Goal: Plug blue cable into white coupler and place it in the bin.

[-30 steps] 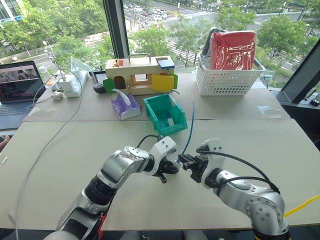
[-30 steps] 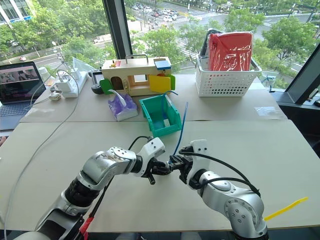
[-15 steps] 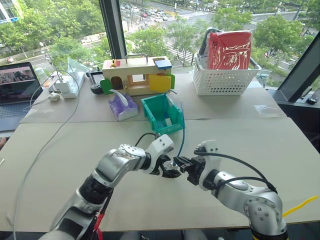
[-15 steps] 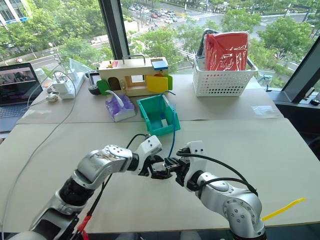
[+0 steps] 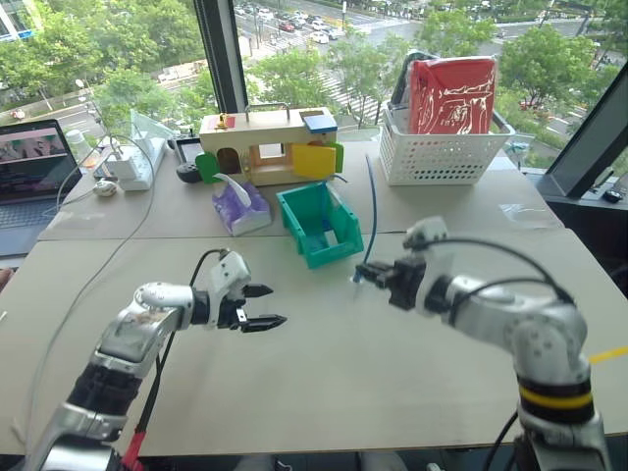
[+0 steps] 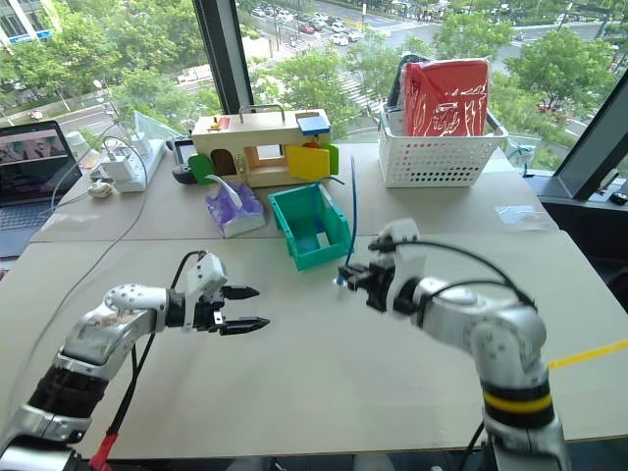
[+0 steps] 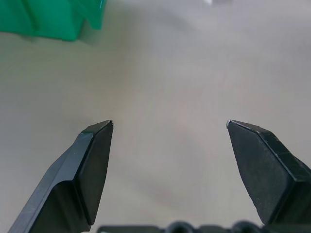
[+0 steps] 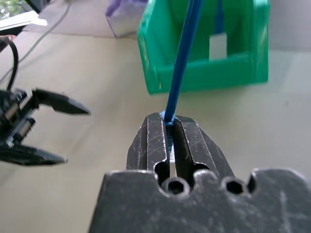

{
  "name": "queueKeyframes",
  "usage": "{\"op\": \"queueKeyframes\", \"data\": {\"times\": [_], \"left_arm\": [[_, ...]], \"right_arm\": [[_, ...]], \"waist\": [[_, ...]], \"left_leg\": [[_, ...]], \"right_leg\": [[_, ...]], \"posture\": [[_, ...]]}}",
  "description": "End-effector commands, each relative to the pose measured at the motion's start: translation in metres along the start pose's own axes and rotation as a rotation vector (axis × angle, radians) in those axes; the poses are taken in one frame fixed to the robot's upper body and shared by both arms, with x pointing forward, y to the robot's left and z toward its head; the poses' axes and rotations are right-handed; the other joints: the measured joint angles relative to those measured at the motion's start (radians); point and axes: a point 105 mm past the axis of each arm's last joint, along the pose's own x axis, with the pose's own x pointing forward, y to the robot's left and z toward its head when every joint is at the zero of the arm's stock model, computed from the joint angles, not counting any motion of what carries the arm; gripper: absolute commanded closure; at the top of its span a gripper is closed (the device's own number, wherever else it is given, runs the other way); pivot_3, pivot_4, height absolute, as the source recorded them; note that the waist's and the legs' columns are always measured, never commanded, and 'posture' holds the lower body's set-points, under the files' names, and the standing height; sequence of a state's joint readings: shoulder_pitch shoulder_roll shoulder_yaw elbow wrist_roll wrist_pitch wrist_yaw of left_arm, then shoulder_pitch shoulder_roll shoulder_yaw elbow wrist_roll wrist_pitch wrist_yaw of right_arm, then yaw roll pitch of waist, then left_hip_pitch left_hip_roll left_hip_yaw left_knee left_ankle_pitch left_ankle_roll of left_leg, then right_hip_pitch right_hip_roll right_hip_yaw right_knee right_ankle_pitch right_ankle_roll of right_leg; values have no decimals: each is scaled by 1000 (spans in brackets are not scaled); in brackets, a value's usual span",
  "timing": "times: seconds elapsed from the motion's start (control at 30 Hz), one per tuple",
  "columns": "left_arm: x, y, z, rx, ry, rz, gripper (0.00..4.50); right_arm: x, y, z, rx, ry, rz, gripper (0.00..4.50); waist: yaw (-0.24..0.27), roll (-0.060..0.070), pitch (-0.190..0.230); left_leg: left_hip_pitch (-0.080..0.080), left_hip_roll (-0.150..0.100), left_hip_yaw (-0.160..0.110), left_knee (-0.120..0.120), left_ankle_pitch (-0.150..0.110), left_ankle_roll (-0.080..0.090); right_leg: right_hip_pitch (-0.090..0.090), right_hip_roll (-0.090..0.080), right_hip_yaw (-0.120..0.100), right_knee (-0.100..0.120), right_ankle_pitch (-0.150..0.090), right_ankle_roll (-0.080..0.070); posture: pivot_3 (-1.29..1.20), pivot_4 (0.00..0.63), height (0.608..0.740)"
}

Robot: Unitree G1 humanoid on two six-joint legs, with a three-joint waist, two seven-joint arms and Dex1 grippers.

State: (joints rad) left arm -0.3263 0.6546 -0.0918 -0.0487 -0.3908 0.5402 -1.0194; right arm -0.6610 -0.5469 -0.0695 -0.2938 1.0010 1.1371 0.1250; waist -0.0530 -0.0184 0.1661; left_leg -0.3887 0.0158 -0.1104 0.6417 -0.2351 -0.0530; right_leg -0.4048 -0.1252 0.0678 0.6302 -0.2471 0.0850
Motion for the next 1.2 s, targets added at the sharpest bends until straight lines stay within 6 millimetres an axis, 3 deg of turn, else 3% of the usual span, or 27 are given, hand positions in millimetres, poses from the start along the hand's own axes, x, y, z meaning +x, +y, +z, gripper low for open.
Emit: {"op": "queueKeyframes", "data": {"times": [0.03,0.17,0.27,0.4,0.47,0.57,0.67,0.83,0.93,1.0,1.13,1.2], "left_arm": [[-9,-5,21,58,-120,72,492],[-12,-10,13,17,-126,135,492],[-19,-12,-2,10,-75,185,492],[-30,-11,-5,-3,-85,256,492],[-32,-12,-7,-8,-84,272,434],[-33,-11,-8,3,-82,303,434],[-39,4,-9,43,-65,414,434],[-47,17,1,55,-134,481,434],[-51,27,15,66,-204,531,434],[-55,33,22,81,-240,578,434],[-71,45,23,51,-277,675,434],[-75,46,20,42,-275,653,434]], "right_arm": [[21,-10,33,-56,-51,76,4500],[56,-27,59,-123,-91,81,4500],[82,-39,63,-178,-76,54,4500],[108,-37,54,-213,-50,70,4500],[115,-32,51,-198,-45,93,3621],[122,-25,49,-204,-44,119,2818],[121,-23,63,-224,-84,120,1719],[102,-25,101,-201,-197,138,27],[76,-36,123,-180,-276,128,27],[59,-45,126,-194,-297,114,27],[-7,-63,95,-405,-303,113,27],[-34,-76,55,-462,-208,56,27]], "waist": [[-2,0,0],[-12,0,0],[-21,0,0],[-22,1,1],[-23,1,1],[-23,1,1],[-22,2,2],[-20,2,2],[-17,2,2],[-17,2,2],[4,0,0],[5,0,0]], "left_leg": [[0,0,0,0,0,0],[0,0,0,0,0,0],[0,0,0,0,0,0],[0,0,0,-1,0,0],[0,0,0,-1,0,0],[0,0,0,-1,0,-1],[0,0,0,-1,0,-1],[0,0,0,-1,1,-1],[0,0,0,-1,1,-1],[-1,0,0,-1,1,-1],[0,0,-1,-1,0,-1],[-2,-1,0,-1,-1,0]], "right_leg": [[0,0,0,0,0,0],[0,0,0,0,0,0],[-1,0,0,0,0,0],[-2,0,0,1,0,0],[-2,0,0,1,0,0],[-2,0,0,1,0,-1],[-2,0,0,1,0,-1],[-2,0,0,1,0,-1],[-2,0,0,1,0,0],[-2,0,0,1,0,0],[1,0,-1,0,0,0],[1,-1,-1,0,1,0]], "posture": [[0,150,740],[0,150,740],[0,150,740],[0,150,740],[0,150,740],[0,150,740],[0,150,740],[0,150,740],[0,150,740],[0,150,740],[0,150,740],[0,150,740]]}}
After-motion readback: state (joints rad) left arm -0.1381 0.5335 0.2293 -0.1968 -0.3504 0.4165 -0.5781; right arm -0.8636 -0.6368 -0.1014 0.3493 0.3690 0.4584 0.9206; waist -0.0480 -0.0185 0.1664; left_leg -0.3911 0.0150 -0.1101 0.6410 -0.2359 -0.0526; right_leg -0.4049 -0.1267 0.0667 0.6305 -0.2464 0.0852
